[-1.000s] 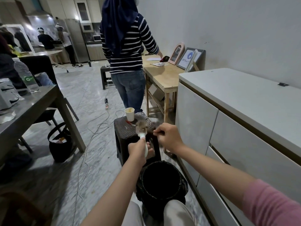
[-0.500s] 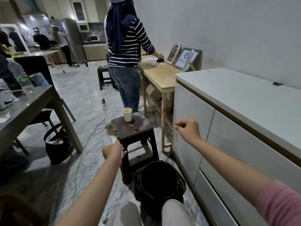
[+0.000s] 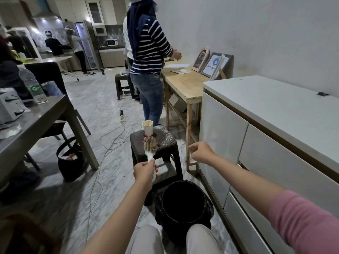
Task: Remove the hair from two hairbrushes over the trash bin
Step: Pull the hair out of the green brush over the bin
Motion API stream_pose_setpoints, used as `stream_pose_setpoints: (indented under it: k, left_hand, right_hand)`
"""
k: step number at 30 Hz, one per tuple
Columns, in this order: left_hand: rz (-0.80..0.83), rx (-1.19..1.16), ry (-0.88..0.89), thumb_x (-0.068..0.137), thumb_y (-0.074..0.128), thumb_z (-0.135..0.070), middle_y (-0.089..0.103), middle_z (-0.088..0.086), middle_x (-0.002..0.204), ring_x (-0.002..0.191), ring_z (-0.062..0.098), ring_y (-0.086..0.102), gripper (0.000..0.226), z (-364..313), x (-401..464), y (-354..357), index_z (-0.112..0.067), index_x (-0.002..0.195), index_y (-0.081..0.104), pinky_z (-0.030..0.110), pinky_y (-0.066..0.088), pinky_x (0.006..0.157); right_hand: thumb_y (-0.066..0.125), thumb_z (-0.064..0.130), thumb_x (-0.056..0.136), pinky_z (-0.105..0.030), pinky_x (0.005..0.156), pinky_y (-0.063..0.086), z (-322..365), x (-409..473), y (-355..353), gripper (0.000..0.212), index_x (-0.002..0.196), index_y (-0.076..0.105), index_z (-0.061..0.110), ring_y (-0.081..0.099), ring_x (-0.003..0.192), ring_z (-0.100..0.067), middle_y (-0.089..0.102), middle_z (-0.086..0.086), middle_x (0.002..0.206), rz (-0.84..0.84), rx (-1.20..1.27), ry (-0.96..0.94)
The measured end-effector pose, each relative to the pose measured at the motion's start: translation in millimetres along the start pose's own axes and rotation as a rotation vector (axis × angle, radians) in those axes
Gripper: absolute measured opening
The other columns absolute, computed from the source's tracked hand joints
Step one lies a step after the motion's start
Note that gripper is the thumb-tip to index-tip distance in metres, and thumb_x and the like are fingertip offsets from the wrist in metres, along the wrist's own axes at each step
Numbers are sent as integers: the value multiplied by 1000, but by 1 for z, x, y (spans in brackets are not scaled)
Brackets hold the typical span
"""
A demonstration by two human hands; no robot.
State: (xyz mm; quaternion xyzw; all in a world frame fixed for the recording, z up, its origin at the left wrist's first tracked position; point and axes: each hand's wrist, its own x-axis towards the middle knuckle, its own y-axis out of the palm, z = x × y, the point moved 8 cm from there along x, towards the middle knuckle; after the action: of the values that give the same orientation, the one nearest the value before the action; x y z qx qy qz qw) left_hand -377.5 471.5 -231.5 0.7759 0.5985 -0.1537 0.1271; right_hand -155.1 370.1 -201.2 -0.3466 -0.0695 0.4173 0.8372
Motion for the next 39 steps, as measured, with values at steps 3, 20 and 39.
stream_pose_setpoints:
  k: [3, 20, 39]
  left_hand:
    - [60, 1, -10, 95, 59, -16, 61, 13, 76, 67, 23, 58, 23, 2, -3, 5, 5, 91, 64, 35, 55, 62]
    - [318, 193, 107, 93, 61, -23, 63, 5, 74, 62, 14, 59, 15, 14, -37, 43, -9, 90, 56, 24, 51, 45]
    - [221, 121, 180, 94, 60, -23, 61, 9, 71, 62, 17, 58, 22, 1, -38, 27, -9, 77, 58, 32, 55, 53]
  right_hand:
    - [49, -5, 73, -31, 87, 53, 3, 1, -2, 52, 120, 63, 14, 57, 115, -24, 59, -8, 125, -25, 13, -7]
    - [72, 37, 80, -43, 96, 51, 38, -2, 1, 61, 132, 51, 14, 57, 109, -21, 54, 2, 115, -152, 317, -103]
    - [68, 9, 83, -33, 85, 51, 39, -3, -28, 20, 65, 63, 15, 61, 87, -16, 60, 4, 71, -376, 191, -122]
